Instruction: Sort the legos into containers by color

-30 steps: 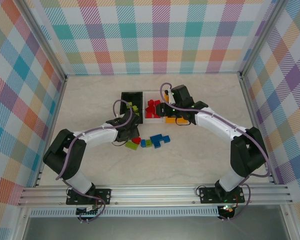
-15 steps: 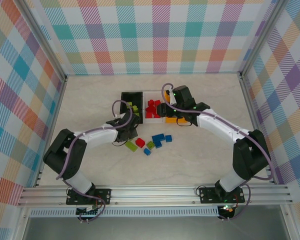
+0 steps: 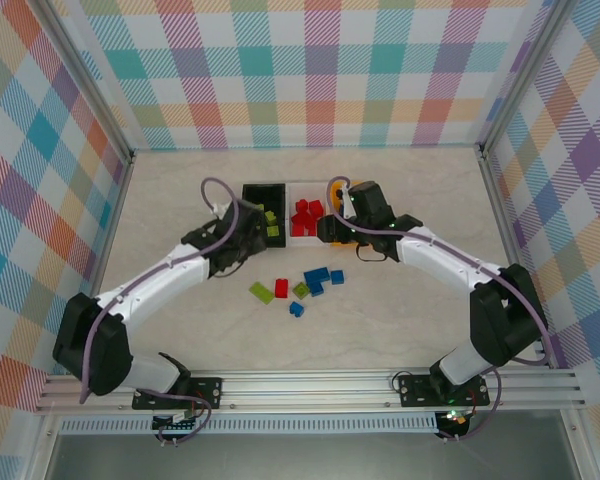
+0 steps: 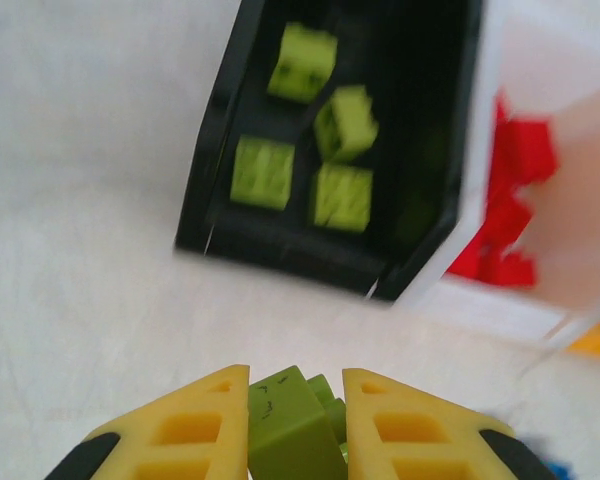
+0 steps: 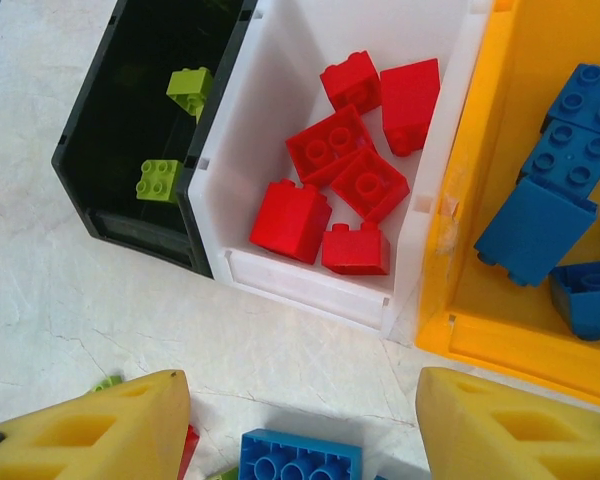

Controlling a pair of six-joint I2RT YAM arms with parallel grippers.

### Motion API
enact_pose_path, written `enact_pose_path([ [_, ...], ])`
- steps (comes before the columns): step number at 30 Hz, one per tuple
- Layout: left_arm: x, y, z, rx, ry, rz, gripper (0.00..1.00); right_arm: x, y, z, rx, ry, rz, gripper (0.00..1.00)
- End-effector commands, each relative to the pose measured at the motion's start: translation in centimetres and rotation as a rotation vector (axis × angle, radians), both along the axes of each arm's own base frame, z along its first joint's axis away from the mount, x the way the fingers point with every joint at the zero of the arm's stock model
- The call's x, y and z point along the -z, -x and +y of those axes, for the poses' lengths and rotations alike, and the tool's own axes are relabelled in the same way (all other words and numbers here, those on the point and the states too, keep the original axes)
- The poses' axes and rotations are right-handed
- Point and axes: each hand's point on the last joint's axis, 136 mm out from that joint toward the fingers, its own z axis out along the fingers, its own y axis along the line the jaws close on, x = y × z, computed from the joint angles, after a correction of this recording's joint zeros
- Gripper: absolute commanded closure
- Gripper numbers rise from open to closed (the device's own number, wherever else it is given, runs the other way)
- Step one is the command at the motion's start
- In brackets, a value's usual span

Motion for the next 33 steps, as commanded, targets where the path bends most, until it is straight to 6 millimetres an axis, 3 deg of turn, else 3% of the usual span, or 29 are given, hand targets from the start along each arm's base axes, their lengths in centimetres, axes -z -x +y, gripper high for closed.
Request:
enact_pose_path([
  [1, 0.3, -3.4, 0.9, -0.021, -0.07, 0.019, 0.81, -0.6, 0.7, 0.1, -0.004, -0.042, -0.001, 0.38],
  [6, 0.9, -8.5, -0.2, -0.027, -0.145, 0.032, 0.81, -0.2, 2.3, -0.2, -0.024, -0.051, 0.024, 0.37],
  [9, 2.6, -10.1, -0.5, -0.028, -0.181, 0.076, 0.75, -0.1, 3.5, -0.1, -0.049, -0.071, 0.044, 0.36],
  [13, 3.8, -10.8, -1.2, -0.02, -0.173, 0.113, 0.44, 0.3, 5.4, 0.5, -0.102, -0.084, 0.074, 0.34],
  [16, 1.7, -10.4, -2.0, -0.008, -0.11, 0.062, 0.27, 0.4, 6.8, 1.7, -0.156, -0.083, 0.083, 0.33],
  [21, -3.9, -7.9, -2.8, 0.032, -0.015, -0.053, 0.02, 1.1, 9.2, 5.0, -0.268, -0.055, 0.106, 0.33],
  [25, -6.6, -3.3, -2.2, 0.062, 0.044, -0.12, 0.0, 2.4, 10.4, 8.1, -0.354, 0.005, 0.116, 0.33],
  [27, -6.8, -0.8, -1.3, 0.059, 0.052, -0.136, 0.0, 3.4, 10.6, 9.4, -0.38, 0.035, 0.129, 0.33],
  [33, -3.1, 6.8, 3.6, -0.02, 0.096, -0.108, 0.0, 6.6, 10.8, 12.4, -0.424, 0.114, 0.162, 0.31],
])
